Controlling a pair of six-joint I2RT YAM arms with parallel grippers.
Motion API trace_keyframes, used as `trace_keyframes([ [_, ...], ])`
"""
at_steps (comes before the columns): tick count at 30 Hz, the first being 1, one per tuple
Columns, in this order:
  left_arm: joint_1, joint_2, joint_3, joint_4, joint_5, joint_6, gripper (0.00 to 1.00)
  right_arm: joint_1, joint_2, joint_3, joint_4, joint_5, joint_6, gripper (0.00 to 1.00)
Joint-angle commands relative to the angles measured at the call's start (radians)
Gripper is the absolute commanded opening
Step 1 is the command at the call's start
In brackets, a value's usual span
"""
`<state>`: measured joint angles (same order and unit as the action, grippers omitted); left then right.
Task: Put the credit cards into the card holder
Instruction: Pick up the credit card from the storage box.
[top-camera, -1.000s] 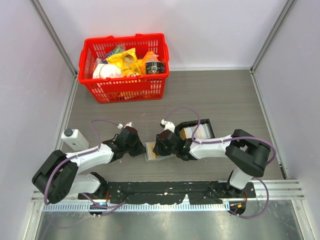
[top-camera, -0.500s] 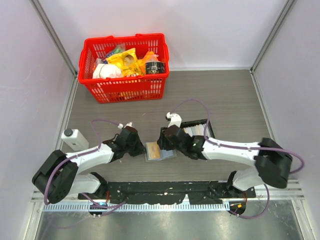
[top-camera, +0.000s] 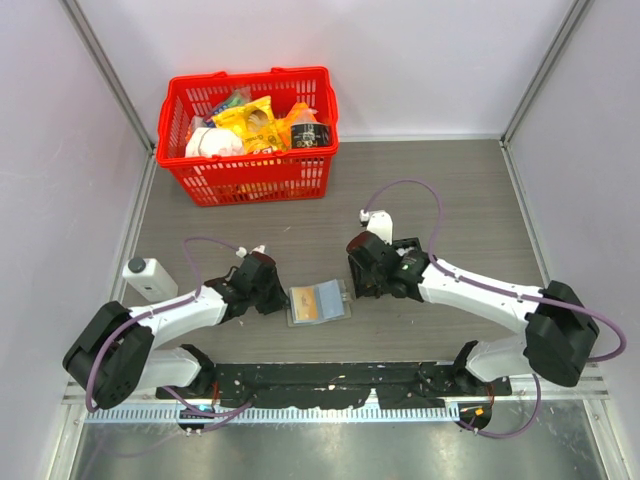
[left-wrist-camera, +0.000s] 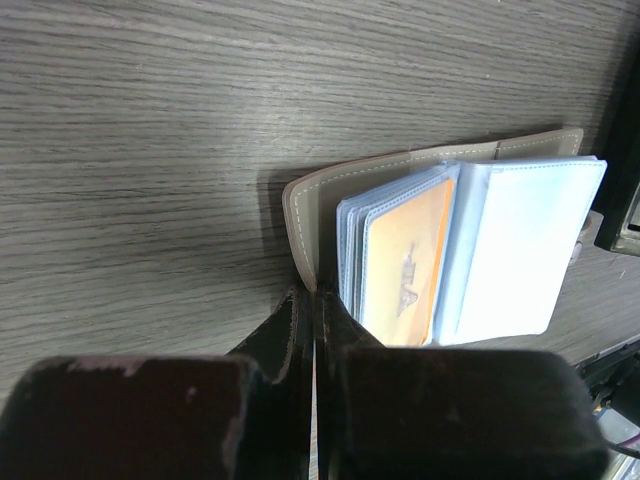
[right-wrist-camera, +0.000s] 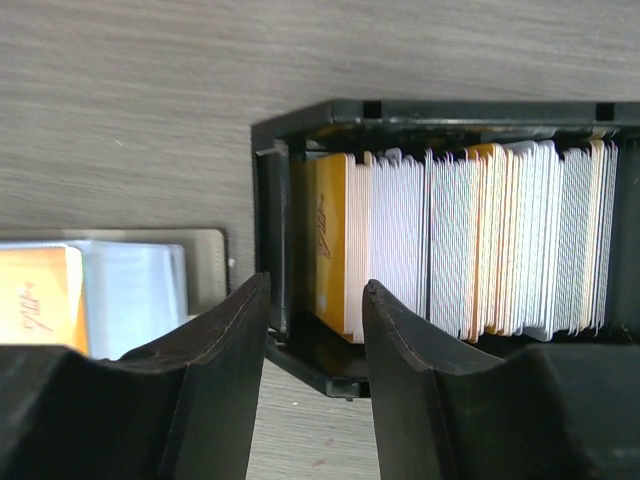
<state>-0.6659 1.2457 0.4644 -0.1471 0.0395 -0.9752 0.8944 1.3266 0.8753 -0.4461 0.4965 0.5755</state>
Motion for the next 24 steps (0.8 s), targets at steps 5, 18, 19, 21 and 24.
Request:
trace_keyframes([
  [5,-0.004,-0.022,-0.006,-0.045,0.003,0.029,0.0,0.001,0.106,0.065,-0.074,0.094,-0.075,0.48],
  [18,-0.004,-0.031,-0.021,-0.042,0.003,0.03,0.0,0.003,0.31,0.142,-0.134,0.181,-0.131,0.52],
  [19,-0.003,-0.031,-0.023,-0.04,0.003,0.029,0.0,0.005,0.318,0.143,-0.138,0.2,-0.135,0.52],
  [21,-0.003,-0.029,-0.026,-0.039,0.005,0.03,0.0,0.005,0.339,0.151,-0.154,0.224,-0.132,0.52],
  [24,-0.003,-0.029,-0.029,-0.039,0.005,0.032,0.0,0.009,0.338,0.151,-0.167,0.26,-0.131,0.52],
])
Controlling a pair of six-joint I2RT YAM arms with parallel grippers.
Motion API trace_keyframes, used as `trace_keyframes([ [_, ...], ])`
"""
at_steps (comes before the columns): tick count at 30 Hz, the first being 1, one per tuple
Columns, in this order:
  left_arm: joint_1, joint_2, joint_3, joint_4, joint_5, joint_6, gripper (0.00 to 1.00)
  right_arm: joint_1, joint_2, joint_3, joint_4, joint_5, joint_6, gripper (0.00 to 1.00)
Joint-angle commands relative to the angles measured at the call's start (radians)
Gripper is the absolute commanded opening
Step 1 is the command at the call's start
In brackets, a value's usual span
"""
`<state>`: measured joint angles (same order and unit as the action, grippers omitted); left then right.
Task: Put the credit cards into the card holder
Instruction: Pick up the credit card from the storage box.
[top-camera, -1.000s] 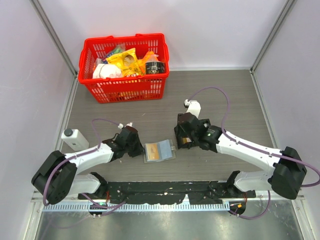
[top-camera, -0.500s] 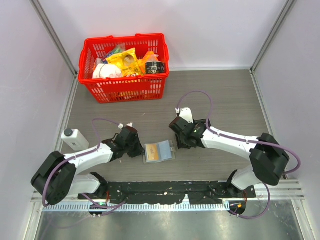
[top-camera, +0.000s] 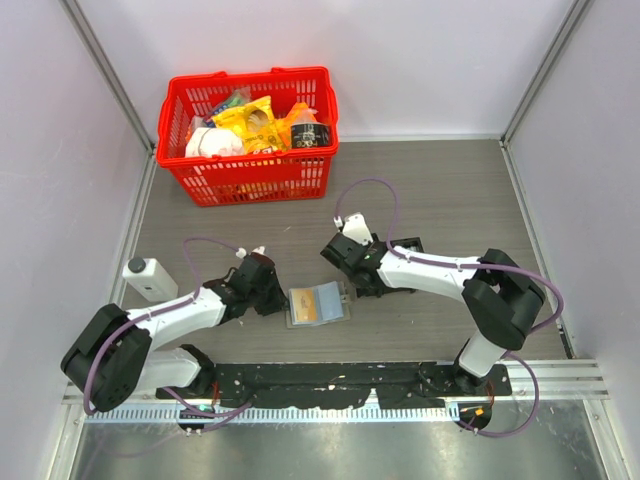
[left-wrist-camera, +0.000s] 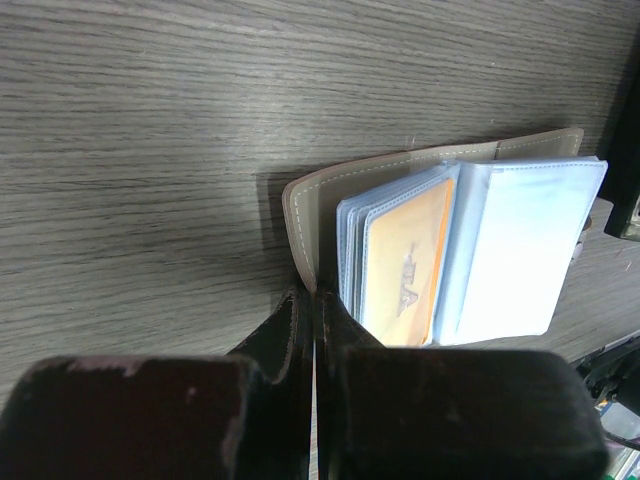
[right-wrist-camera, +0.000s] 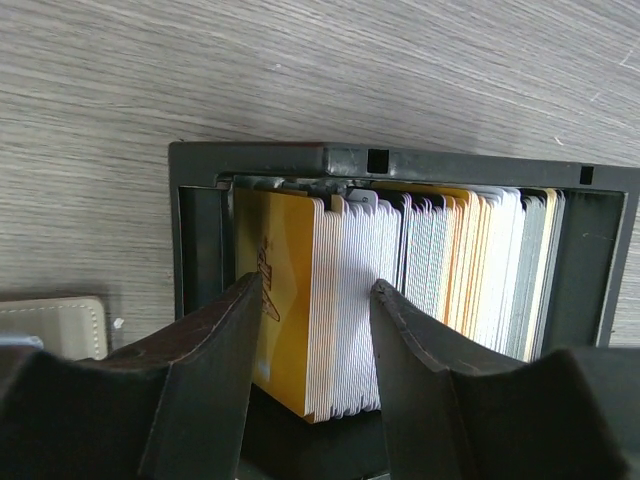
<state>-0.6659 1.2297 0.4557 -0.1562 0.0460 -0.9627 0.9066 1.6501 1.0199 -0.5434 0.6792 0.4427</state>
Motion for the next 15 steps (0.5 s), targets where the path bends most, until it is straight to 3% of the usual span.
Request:
trace_keyframes([
  [1,-0.003,-0.013,-0.022,-0.029,-0.001,0.019,0.0,-0.002,0.008,0.006,-0.069,0.086,0.001,0.5],
  [6,-0.003,-0.001,-0.019,-0.026,0.005,0.021,0.0,-0.003,-0.021,0.019,-0.073,0.076,-0.012,0.25],
  [15,-0.003,0.022,-0.012,-0.014,0.017,0.027,0.0,-0.003,-0.053,0.017,-0.07,0.045,-0.021,0.18],
])
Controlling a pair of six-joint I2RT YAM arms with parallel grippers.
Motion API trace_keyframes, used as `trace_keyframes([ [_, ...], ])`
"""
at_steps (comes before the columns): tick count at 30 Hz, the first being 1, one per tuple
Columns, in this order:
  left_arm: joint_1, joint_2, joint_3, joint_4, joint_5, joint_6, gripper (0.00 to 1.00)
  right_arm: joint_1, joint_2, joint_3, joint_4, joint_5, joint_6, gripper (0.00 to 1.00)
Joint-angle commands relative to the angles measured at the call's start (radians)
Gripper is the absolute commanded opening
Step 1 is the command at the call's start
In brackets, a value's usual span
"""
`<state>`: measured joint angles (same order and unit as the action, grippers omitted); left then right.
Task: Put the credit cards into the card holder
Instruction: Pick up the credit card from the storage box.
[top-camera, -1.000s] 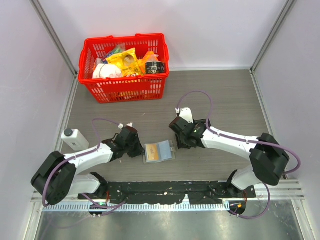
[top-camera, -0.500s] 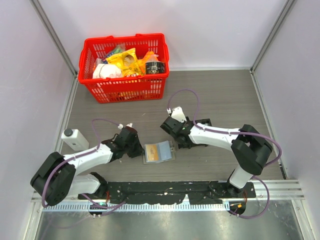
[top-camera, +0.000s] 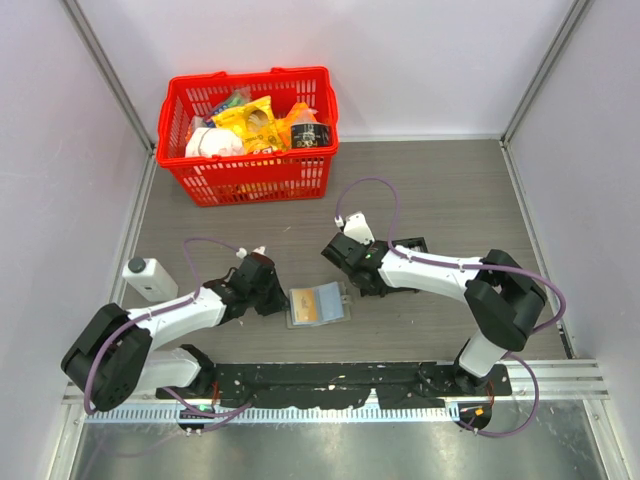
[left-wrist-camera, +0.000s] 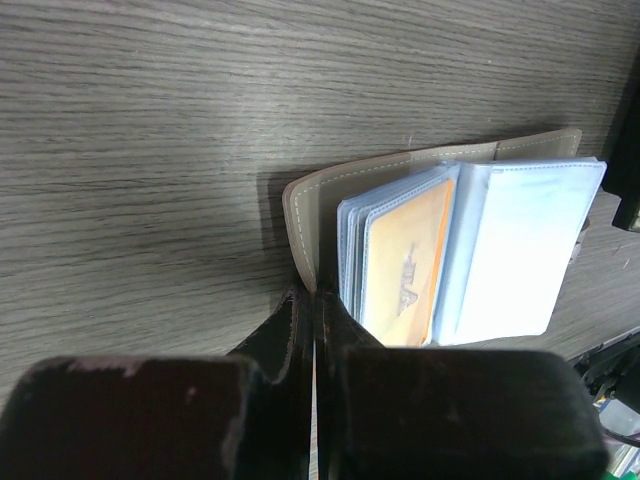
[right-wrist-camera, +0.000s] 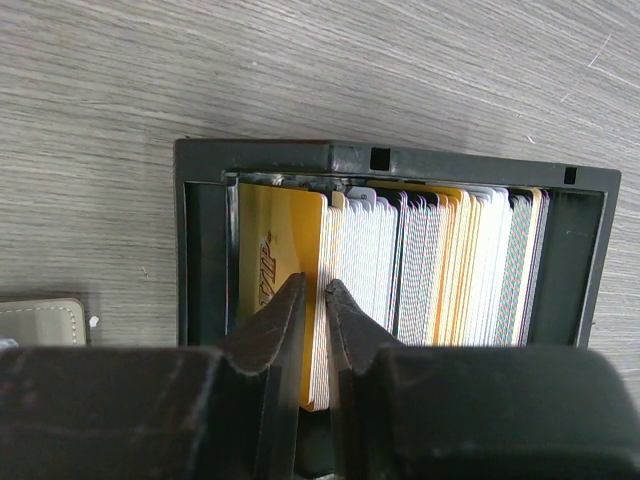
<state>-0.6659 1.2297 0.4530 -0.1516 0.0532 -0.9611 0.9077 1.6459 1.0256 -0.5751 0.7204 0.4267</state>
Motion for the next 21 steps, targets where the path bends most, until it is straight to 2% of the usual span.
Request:
trace_keyframes([
  [1,-0.003,0.025,-0.01,-0.019,0.01,0.024,0.0,-0.004,-0.054,0.008,-0.035,-0.007,-0.006,0.17],
  [11,-0.004,0.037,-0.004,-0.009,0.017,0.022,0.0,-0.003,-0.08,0.001,0.001,-0.073,-0.019,0.17],
  [21,-0.003,0.05,-0.002,-0.009,0.022,0.028,0.0,-0.013,-0.067,-0.038,0.041,-0.101,0.01,0.24],
])
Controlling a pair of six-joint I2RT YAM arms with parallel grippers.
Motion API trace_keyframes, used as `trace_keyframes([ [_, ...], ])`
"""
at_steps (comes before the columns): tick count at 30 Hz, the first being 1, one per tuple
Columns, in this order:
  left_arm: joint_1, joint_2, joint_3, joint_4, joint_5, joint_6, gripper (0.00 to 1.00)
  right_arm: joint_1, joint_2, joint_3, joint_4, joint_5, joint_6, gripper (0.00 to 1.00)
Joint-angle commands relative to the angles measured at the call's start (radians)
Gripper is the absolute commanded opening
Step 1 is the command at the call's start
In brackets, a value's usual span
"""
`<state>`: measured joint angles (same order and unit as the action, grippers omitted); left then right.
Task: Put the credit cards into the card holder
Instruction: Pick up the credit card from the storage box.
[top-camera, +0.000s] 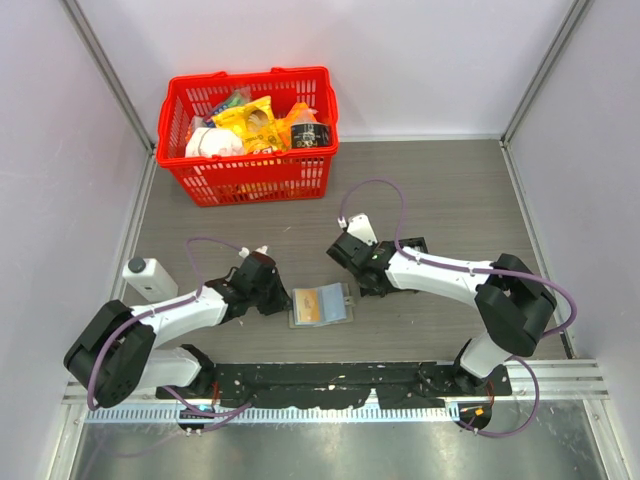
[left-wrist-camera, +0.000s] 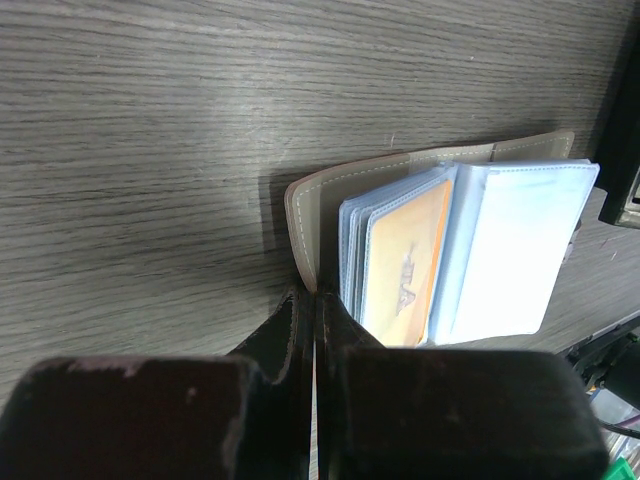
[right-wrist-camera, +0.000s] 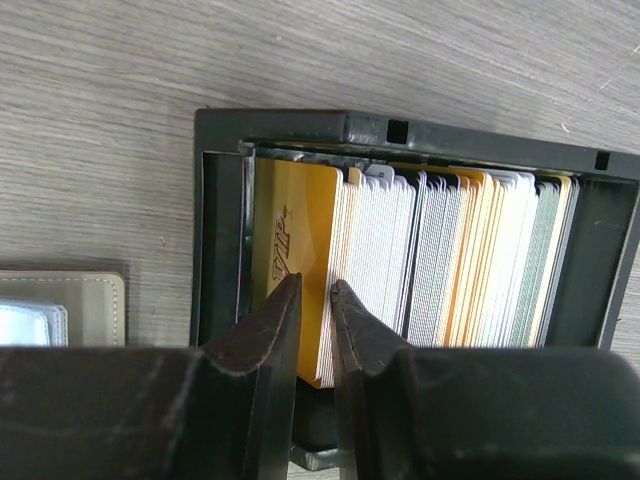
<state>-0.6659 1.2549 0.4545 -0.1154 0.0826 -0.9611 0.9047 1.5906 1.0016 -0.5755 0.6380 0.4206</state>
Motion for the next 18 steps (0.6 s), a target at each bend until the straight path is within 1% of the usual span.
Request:
trace_keyframes([
  [1,-0.003,0.024,-0.005,-0.046,-0.006,0.028,0.0,-0.01,-0.012,-0.018,0.045,-0.026,0.021,0.24],
  [18,-0.004,0.034,-0.005,-0.043,-0.007,0.027,0.0,-0.017,-0.023,-0.018,0.066,-0.096,0.01,0.2],
])
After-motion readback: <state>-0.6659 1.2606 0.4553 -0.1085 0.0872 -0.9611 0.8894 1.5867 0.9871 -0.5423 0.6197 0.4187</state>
